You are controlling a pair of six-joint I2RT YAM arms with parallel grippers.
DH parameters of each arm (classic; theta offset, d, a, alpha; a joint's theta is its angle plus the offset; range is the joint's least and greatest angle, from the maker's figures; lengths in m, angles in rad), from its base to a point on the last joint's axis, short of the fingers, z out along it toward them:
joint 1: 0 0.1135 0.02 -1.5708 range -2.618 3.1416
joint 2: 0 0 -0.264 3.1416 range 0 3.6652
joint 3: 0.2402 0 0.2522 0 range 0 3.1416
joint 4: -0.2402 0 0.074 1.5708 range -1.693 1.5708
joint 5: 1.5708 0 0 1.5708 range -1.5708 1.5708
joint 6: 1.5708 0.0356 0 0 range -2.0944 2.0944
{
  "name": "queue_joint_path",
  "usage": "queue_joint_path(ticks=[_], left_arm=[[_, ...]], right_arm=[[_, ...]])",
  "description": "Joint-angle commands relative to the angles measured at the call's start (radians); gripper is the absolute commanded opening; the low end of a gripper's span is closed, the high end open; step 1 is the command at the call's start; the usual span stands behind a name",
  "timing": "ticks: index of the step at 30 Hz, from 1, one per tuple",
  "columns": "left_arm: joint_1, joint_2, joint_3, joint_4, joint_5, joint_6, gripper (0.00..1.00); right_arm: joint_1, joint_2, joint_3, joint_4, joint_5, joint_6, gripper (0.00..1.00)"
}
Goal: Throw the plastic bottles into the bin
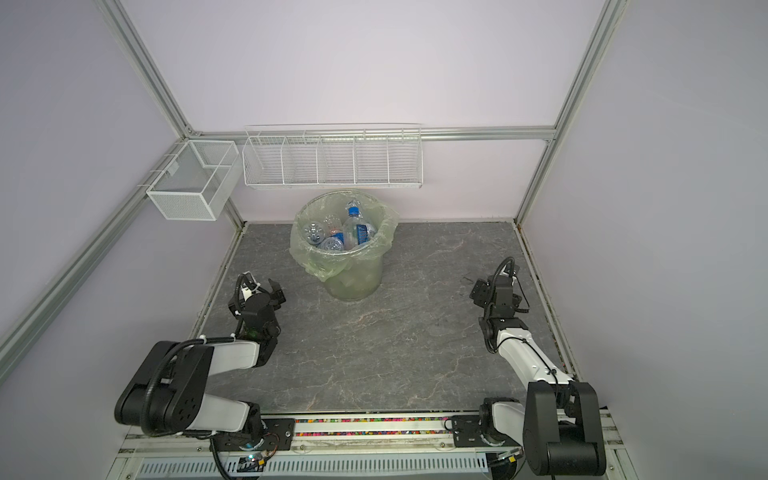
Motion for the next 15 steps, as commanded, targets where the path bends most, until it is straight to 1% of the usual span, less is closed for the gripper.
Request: queue_joint_path(ticks=[1, 2, 4, 7, 9, 12, 14, 15], left_arm=[[0.003, 0.015, 0.0, 0.082, 0.075, 0.062, 0.99], [0.013, 0.009, 0.012, 0.051, 0.083, 0.049, 0.99], [0.035, 0.016, 0.016, 0.056, 0.104, 0.031, 0.99], [0.049, 0.044, 0.022, 0.039, 0.137, 0.013, 0.99], [0.052, 0.095, 0.016, 0.135, 0.157, 0.046, 0.99], [0.052, 0.068, 0.019, 0.076, 0.156, 0.023, 0.99], [0.052, 0.087, 0.013, 0.124, 0.161, 0.037, 0.99], [0.052, 0.089, 0.012, 0.126, 0.161, 0.04, 0.99]], right_arm=[[-0.015, 0.033, -0.014, 0.063, 0.12, -0.021, 0.89], [-0.024, 0.047, -0.015, 0.083, 0.129, -0.03, 0.89], [-0.035, 0.069, -0.027, 0.145, 0.124, -0.048, 0.89], [-0.041, 0.086, -0.032, 0.184, 0.118, -0.088, 0.89], [-0.04, 0.09, -0.057, 0.246, 0.123, -0.114, 0.89], [-0.042, 0.095, -0.112, 0.365, 0.13, -0.141, 0.89], [-0.041, 0.105, -0.134, 0.43, 0.104, -0.165, 0.89], [-0.042, 0.115, -0.129, 0.429, 0.098, -0.168, 0.89]])
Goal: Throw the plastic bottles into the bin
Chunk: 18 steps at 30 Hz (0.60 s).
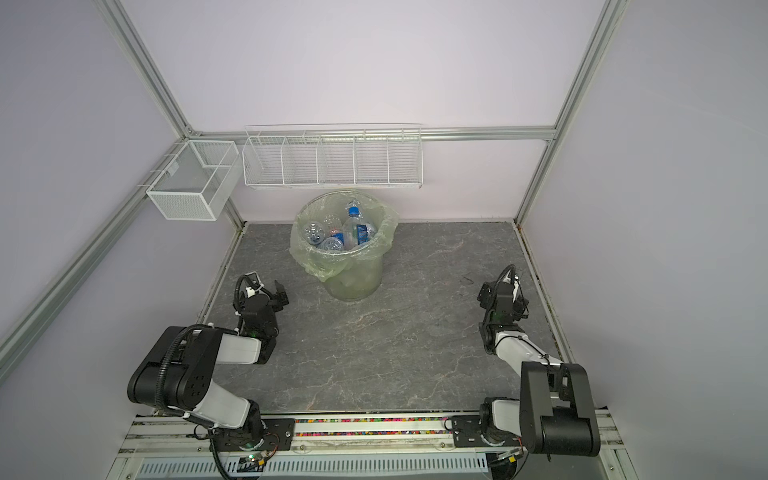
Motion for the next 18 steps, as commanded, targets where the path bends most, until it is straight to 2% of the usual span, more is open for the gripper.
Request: queue_joint_path(ticks=[1, 10, 12, 13, 14, 15, 16, 18], left_arm=[[0.005, 0.007, 0.011, 0.041, 0.025, 0.016, 0.99], [0.006, 0.011, 0.021, 0.03, 0.023, 0.019, 0.99], [0.006, 0.007, 0.034, -0.003, 0.023, 0.013, 0.99], [0.006, 0.008, 0.033, 0.003, 0.024, 0.014, 0.99], [0.006, 0.011, 0.032, 0.01, 0.022, 0.015, 0.99], [0.006, 0.009, 0.033, 0.006, 0.023, 0.015, 0.99], [0.007, 0.009, 0.033, 0.005, 0.022, 0.015, 0.99], [0.006, 0.009, 0.031, 0.007, 0.023, 0.015, 0.99]], right_arm=[[-0.004, 0.034, -0.016, 0.145, -0.014, -0.062, 0.89], [0.037, 0.145, -0.098, 0.425, -0.151, -0.19, 0.88], [0.046, 0.153, -0.09, 0.412, -0.197, -0.215, 0.88], [0.049, 0.192, -0.081, 0.424, -0.238, -0.229, 0.88], [0.051, 0.27, -0.075, 0.527, -0.293, -0.267, 0.88], [0.053, 0.272, -0.066, 0.495, -0.304, -0.273, 0.88], [0.045, 0.221, -0.032, 0.343, -0.32, -0.256, 0.88], [0.043, 0.267, -0.064, 0.493, -0.324, -0.266, 0.88]])
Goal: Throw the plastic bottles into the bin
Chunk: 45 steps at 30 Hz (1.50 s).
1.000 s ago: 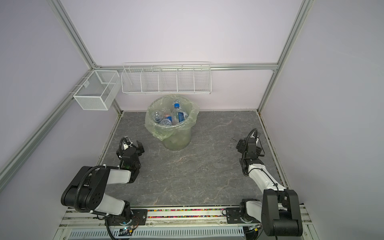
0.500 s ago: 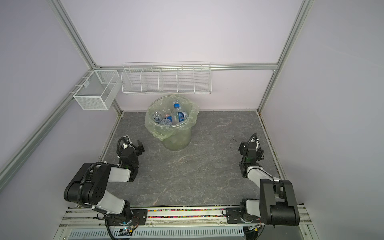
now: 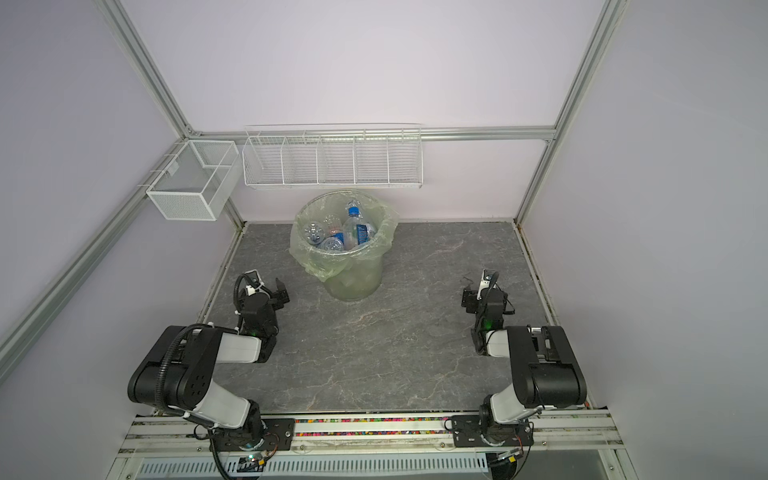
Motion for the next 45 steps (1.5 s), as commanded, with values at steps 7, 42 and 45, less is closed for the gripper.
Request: queue_joint_path(ticks=[7, 42, 45], left_arm=[[0.006, 0.008, 0.02, 0.009, 0.006, 0.015, 0.99], [0.006, 0.009, 0.019, 0.009, 0.006, 0.015, 0.99], [0.006, 0.009, 0.019, 0.009, 0.006, 0.016, 0.99]], right_arm=[[-0.003, -0.007, 0.01, 0.042, -0.076, -0.051, 0.88], [-0.002, -0.007, 0.018, 0.02, -0.074, -0.052, 0.88], [-0.002, -0.008, 0.015, 0.023, -0.075, -0.052, 0.88]])
